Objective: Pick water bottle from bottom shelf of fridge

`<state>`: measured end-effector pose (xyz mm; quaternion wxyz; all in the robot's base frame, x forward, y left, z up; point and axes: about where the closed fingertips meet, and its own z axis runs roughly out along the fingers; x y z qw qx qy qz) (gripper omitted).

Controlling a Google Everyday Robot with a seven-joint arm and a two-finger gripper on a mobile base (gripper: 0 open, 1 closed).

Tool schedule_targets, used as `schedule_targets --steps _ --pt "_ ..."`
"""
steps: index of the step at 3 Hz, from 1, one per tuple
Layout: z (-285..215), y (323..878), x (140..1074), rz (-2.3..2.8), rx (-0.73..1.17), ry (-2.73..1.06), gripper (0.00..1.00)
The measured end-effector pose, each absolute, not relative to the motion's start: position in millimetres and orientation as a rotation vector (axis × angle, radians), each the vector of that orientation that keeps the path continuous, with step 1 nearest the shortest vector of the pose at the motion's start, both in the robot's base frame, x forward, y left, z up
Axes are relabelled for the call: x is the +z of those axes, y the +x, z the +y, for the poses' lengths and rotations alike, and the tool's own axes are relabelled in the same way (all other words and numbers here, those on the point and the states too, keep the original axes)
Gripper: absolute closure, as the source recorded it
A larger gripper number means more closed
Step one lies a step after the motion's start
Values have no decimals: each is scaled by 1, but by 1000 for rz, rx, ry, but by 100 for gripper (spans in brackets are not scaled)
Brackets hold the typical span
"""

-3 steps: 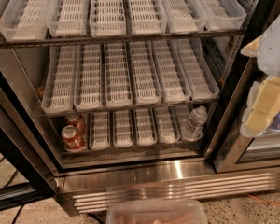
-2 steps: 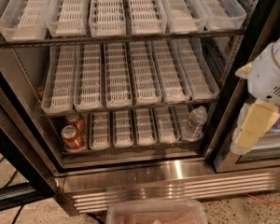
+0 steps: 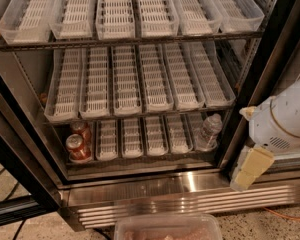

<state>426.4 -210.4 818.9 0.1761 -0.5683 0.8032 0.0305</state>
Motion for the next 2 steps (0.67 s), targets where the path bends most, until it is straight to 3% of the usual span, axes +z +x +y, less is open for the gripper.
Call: schedule_targets --steps 2 --pt "-208 427 782 2275 110 -1576 0"
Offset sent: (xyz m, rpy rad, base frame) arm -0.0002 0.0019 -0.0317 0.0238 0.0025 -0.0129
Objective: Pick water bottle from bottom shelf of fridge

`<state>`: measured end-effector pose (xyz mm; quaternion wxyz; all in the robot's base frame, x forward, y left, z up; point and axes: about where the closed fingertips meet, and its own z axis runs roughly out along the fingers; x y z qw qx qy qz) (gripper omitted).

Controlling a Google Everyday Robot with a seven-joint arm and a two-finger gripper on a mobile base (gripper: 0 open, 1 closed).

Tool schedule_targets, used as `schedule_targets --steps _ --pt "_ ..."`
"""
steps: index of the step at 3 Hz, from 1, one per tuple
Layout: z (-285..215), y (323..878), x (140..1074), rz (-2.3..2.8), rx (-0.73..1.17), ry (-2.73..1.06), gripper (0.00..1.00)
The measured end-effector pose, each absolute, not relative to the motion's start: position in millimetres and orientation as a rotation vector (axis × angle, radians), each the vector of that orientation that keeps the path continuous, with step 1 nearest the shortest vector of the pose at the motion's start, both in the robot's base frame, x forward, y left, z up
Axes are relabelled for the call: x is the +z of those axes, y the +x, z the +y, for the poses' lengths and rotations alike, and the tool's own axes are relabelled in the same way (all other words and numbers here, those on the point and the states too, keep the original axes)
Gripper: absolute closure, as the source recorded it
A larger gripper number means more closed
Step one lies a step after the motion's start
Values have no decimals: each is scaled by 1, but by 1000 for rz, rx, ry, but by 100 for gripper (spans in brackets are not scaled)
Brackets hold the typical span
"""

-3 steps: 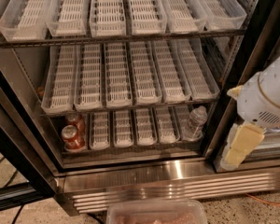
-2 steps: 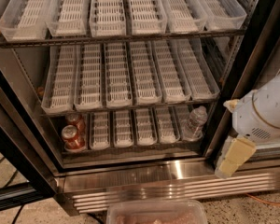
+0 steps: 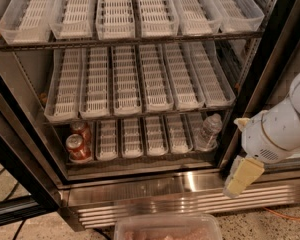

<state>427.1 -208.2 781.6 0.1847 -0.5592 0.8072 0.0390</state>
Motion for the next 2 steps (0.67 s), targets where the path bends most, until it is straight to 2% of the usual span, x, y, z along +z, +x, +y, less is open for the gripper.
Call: schedule_targets --steps 2 --pt "-203 415 697 2357 200 -1422 0"
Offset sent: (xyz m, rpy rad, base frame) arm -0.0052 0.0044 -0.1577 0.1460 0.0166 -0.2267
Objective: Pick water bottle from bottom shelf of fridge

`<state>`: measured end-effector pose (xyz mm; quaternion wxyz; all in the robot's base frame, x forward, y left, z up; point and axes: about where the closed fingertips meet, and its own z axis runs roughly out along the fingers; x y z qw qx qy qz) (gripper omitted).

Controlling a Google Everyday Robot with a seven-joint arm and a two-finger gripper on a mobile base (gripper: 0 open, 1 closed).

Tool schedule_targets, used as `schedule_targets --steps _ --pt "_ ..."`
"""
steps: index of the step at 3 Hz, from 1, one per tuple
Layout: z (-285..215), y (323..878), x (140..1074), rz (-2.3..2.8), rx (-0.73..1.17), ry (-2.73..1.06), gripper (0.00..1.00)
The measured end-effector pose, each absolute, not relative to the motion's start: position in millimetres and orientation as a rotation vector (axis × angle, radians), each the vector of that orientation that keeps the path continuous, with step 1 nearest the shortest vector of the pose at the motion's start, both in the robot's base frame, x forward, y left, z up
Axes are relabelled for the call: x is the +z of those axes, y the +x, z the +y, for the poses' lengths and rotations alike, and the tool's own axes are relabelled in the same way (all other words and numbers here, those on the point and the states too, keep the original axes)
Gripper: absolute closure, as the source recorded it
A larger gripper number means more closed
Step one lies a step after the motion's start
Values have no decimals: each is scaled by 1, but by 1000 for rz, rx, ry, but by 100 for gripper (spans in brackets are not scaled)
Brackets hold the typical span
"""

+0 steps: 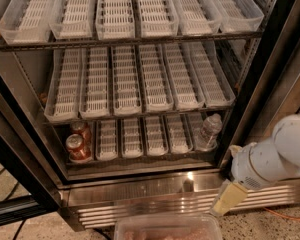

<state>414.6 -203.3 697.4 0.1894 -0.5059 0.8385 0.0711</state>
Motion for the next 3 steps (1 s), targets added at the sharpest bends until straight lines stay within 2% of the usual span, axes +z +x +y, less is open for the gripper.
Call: schedule_targets --steps 2,3 --pt "-217 439 598 2337 180 -1190 0" --pt "-217 439 598 2337 180 -1190 0"
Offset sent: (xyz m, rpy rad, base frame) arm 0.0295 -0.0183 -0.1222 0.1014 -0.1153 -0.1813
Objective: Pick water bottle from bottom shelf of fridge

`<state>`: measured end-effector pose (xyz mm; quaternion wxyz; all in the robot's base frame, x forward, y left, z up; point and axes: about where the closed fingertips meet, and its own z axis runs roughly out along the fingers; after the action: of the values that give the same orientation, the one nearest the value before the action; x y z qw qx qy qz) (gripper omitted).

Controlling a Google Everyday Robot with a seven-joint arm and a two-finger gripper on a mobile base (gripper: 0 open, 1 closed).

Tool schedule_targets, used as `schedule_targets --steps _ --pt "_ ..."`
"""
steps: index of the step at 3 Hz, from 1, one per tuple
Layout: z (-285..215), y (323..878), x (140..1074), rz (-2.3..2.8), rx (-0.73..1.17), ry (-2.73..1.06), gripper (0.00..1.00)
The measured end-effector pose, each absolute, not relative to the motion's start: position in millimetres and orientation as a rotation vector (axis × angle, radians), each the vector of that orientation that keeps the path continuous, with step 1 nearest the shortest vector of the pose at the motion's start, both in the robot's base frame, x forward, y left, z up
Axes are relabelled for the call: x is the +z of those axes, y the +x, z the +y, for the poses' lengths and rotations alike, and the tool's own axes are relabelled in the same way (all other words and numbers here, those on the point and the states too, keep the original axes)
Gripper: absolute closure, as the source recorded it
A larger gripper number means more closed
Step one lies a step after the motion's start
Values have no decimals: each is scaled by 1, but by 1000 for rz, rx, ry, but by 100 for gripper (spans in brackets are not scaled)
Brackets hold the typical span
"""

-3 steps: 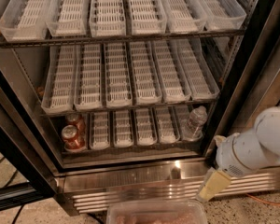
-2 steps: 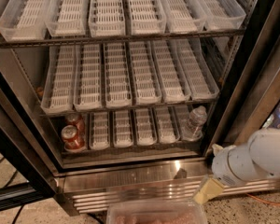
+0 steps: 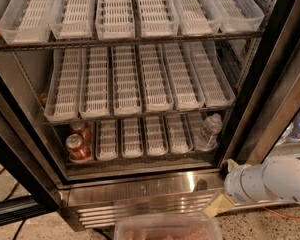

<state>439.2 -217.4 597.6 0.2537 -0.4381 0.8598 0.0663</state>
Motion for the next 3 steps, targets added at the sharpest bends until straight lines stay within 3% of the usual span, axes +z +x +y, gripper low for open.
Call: schedule_targets --steps 3 --pt "-198 463 602 2089 123 -915 0"
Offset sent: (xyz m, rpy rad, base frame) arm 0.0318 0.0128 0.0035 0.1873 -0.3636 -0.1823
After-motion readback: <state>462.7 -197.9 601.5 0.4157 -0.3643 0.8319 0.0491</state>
